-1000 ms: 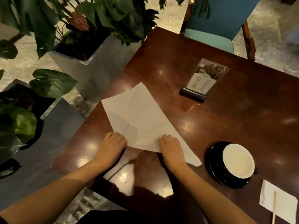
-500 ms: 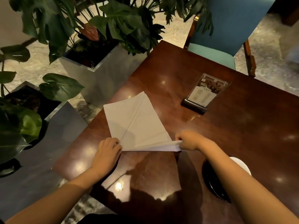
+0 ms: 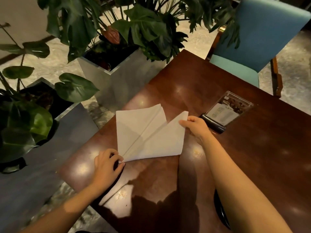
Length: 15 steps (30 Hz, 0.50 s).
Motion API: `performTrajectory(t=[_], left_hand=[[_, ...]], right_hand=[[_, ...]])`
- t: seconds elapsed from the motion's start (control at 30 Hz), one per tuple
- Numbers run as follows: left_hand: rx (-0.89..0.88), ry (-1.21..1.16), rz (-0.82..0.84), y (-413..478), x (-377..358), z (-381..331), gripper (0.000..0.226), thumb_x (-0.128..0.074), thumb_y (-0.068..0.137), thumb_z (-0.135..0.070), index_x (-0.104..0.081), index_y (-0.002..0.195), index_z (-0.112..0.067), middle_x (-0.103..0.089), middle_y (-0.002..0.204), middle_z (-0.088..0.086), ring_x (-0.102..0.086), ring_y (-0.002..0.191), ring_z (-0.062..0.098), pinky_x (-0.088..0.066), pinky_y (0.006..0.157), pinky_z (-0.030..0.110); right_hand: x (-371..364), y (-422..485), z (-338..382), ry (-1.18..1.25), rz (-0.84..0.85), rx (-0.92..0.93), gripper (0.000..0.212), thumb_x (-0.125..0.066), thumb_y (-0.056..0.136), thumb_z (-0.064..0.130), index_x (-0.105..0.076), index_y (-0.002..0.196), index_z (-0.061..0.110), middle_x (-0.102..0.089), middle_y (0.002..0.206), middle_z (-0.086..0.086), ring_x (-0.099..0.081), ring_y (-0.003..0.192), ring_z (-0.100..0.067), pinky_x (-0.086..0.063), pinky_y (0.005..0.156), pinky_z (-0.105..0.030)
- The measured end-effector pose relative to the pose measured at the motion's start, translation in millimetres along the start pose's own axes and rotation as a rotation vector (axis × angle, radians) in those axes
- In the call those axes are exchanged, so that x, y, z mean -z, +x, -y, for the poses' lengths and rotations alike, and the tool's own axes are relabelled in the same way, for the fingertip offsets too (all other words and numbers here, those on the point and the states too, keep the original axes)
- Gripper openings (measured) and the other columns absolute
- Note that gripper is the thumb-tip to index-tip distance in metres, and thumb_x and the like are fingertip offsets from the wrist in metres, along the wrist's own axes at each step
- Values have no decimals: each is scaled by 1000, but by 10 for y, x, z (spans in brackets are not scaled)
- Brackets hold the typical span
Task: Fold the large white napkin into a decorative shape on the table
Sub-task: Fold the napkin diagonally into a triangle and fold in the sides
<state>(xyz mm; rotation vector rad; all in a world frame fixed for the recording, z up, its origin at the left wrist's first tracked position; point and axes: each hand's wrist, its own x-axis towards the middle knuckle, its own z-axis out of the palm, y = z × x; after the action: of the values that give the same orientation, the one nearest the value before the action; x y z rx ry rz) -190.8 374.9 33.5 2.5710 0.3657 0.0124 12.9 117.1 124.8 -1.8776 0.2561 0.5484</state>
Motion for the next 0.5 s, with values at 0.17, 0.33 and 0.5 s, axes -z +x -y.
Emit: performTrajectory(t=[0.17,0.33,0.5], left_hand=[[98,-71,-70,-44,-52,-57,21,-62,76,-35,-71,80,-17,-56,97,-1,-43,98,21,-23,82,32],[153,-142,-113,-7,-106,-105,8,-70,78,-33,-66,80,-27,-50,96,-10,-35,98,9,-18,82,24],[151,-117,-102,8,-145,-58,7,-64,79,-37,-64,78,-30,-49,95,-11,-37,99,9,-16,81,23]], right_hand=[[-393,384,92,-14,-24,-25,12,-64,86,15,-64,76,8,-67,86,-9,-62,77,-22,-53,65,-32],[-681,688,51,-74,-90,-20,23,-63,83,11,-57,61,14,-61,76,-4,-55,70,-20,-48,61,-31],[-809,834,-36,-208,-149,-16,21,-61,83,15,-56,63,19,-59,71,1,-53,71,-20,-47,63,-31]])
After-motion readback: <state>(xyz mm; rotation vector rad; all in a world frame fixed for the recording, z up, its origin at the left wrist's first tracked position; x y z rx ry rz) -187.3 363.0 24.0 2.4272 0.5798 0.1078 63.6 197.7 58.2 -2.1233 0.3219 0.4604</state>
